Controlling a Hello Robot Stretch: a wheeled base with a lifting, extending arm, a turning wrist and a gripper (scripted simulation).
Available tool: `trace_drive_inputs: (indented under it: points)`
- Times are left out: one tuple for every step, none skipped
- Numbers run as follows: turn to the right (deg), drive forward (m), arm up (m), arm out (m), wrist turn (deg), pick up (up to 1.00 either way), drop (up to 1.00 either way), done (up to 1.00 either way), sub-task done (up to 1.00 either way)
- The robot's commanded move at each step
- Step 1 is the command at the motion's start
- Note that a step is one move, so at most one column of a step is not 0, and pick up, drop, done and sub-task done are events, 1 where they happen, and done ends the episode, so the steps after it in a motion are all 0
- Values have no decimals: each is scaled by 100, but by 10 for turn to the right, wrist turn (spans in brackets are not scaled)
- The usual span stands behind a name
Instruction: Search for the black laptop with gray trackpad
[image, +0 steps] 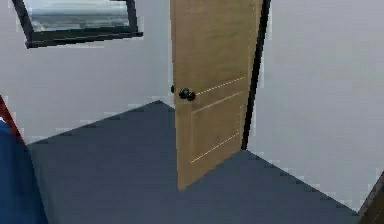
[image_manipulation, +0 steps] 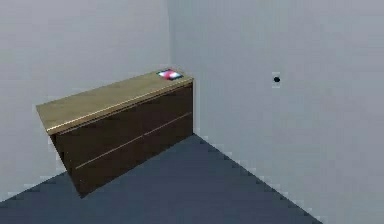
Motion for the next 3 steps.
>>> trace_drive_inputs:
  points:
    - [0,75,0,0,0,0,0,0,0]
    - [-450,0,0,0,0,0,0,0,0]
    - [-150,0,0,0,0,0,0,0,0]
